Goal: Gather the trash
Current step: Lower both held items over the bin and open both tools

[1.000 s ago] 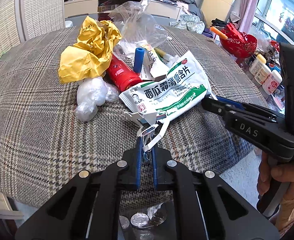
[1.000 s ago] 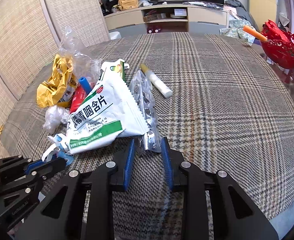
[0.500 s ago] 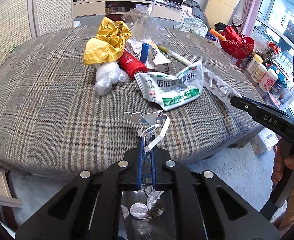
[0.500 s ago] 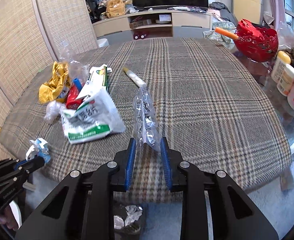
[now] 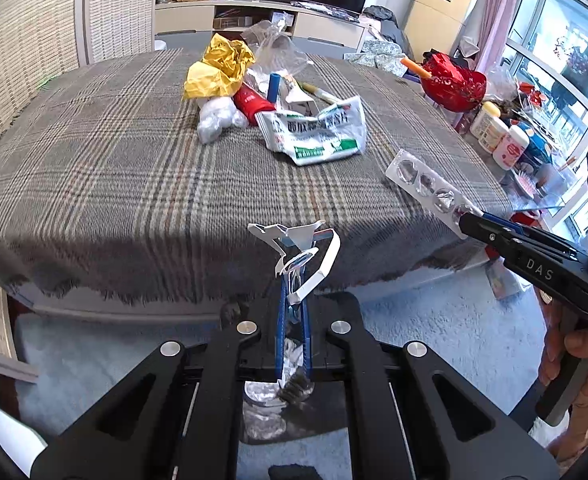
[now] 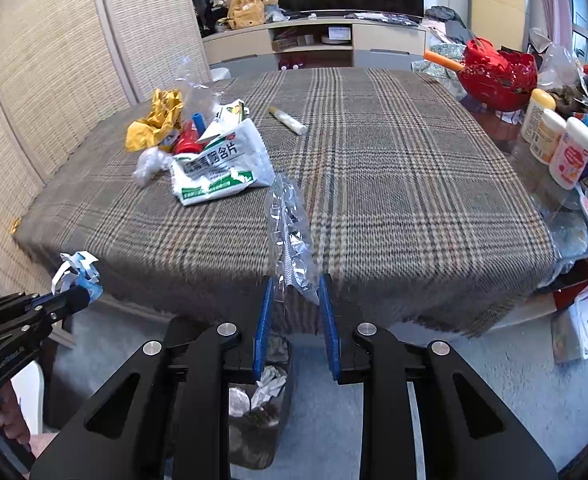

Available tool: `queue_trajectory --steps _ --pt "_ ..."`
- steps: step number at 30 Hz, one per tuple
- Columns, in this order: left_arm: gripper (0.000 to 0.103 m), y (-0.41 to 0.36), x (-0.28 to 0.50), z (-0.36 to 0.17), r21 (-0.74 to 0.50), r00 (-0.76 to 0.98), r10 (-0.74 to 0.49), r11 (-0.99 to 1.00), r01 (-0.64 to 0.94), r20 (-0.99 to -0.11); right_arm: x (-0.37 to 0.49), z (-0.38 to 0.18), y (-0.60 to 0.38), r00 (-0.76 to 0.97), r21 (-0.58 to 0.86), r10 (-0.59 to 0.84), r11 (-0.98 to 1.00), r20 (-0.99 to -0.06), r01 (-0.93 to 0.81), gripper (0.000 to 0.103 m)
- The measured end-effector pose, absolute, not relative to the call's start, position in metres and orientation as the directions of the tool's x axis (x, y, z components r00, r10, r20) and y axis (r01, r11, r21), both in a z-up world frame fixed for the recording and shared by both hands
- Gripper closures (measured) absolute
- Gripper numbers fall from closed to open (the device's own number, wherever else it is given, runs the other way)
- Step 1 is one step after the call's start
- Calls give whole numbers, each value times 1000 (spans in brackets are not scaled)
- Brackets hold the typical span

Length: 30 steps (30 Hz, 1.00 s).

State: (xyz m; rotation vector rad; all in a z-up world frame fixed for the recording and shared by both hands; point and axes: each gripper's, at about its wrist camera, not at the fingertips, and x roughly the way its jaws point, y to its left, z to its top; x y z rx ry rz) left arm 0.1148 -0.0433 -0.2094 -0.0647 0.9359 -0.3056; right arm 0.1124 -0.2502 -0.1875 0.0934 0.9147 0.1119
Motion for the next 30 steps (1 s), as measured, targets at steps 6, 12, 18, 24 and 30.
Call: queue_trajectory --steps 6,12,18,24,30 --pt "98 -45 81 -214 -185 548 -283 956 228 -787 75 -187 -247 579 152 165 986 -798 -72 79" --pt "98 -41 56 -223 -186 545 -269 961 204 -794 51 -196 -232 532 181 206 978 -821 -101 78" --pt "98 -37 40 -238 -178 526 -252 966 189 -812 40 -209 -220 488 200 232 973 -841 -117 78" --pt "98 -39 34 -264 -190 486 -266 961 200 -833 41 -229 -206 432 212 246 969 -868 -126 78" --pt "97 -41 35 -287 -205 445 -273 959 196 -853 49 -250 -194 373 216 243 970 -896 -115 77"
